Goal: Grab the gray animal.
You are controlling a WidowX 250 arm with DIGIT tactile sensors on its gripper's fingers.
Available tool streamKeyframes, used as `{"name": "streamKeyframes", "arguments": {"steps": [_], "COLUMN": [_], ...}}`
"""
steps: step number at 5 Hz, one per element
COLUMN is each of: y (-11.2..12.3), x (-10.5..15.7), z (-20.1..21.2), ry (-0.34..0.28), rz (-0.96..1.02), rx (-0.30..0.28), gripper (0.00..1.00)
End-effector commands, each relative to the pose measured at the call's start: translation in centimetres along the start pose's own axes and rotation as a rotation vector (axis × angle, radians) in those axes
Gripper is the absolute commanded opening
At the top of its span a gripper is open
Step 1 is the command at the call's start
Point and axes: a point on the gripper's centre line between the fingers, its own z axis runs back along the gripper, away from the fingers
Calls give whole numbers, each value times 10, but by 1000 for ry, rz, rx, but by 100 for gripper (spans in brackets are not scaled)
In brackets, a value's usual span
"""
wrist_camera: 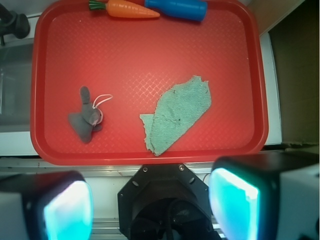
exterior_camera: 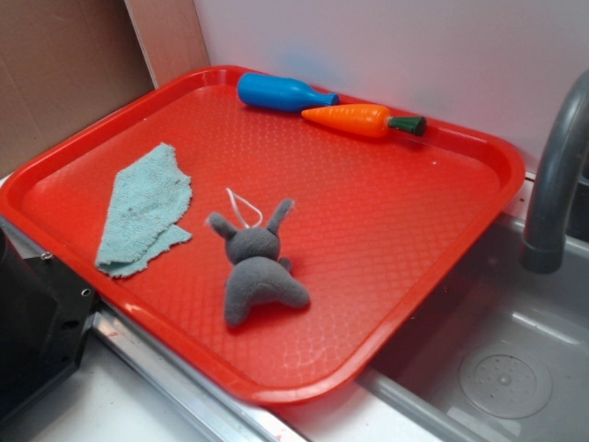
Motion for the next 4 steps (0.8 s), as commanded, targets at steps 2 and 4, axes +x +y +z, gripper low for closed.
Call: {"name": "streamKeyframes", "arguments": {"steps": [2,4], "y": [1,-20], "x": [6,10], "z": [-6,-34], "ry": [-11,-71], "rz": [44,383], "rx": [-30,-62], "gripper": [100,100]}}
